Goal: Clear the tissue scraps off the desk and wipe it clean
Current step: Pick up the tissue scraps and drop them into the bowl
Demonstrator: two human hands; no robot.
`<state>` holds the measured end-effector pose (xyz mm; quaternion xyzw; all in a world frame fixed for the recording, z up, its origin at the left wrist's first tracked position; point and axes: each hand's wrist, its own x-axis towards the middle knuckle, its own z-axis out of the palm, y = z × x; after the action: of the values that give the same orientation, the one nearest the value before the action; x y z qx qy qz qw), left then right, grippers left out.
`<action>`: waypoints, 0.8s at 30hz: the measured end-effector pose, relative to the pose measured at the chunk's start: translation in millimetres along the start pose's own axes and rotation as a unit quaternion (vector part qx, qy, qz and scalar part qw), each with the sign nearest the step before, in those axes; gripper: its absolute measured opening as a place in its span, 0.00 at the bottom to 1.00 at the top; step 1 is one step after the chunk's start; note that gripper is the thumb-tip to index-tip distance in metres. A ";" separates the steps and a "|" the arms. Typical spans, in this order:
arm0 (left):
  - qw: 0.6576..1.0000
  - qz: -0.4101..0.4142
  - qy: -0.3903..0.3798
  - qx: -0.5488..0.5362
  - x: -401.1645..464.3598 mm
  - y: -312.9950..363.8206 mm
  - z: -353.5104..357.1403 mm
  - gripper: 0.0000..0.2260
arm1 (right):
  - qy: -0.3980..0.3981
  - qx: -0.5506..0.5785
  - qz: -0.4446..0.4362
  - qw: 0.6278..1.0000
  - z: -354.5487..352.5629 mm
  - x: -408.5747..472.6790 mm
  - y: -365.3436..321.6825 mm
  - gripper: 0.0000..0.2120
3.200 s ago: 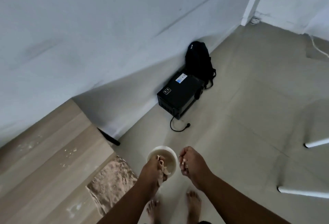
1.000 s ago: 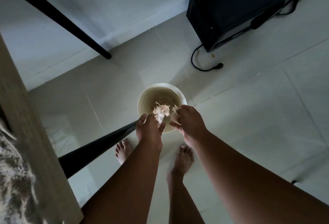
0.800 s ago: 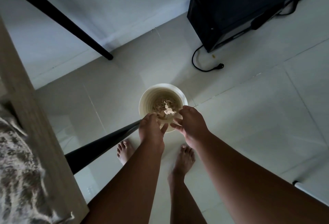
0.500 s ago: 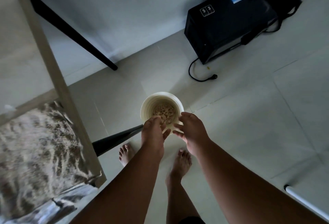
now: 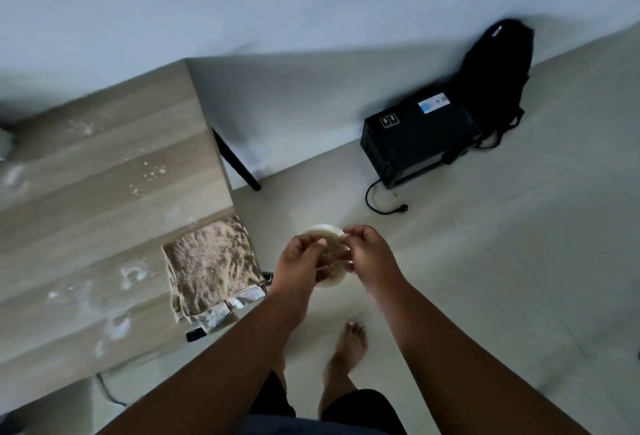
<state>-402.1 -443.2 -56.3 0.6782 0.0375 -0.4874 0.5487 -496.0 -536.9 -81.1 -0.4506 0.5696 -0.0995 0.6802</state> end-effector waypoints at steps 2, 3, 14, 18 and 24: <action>1.000 0.024 0.004 0.015 -12.4 25.7 -11.4 0.03 | -0.019 -0.004 -0.014 1.000 8.0 -13.9 -20.2 0.06; 0.999 0.030 0.003 0.021 -17.4 37.7 -19.5 0.03 | -0.031 -0.005 -0.020 0.999 13.2 -20.3 -29.3 0.06; 0.990 0.120 0.072 -0.019 -55.4 81.6 -168.4 0.05 | -0.115 -0.110 -0.102 0.982 114.2 -91.2 -75.8 0.07; 0.988 0.111 0.102 -0.047 -71.5 71.3 -235.2 0.03 | -0.136 -0.143 -0.110 0.974 175.5 -111.3 -65.9 0.05; 0.984 0.105 0.130 -0.056 -91.7 57.8 -346.0 0.05 | -0.162 -0.181 -0.147 0.959 280.7 -139.6 -43.4 0.04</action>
<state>-201.6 -151.5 22.3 0.7041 0.0645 -0.3315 0.6247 -283.2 -330.9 30.6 -0.6549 0.3877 -0.0188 0.6484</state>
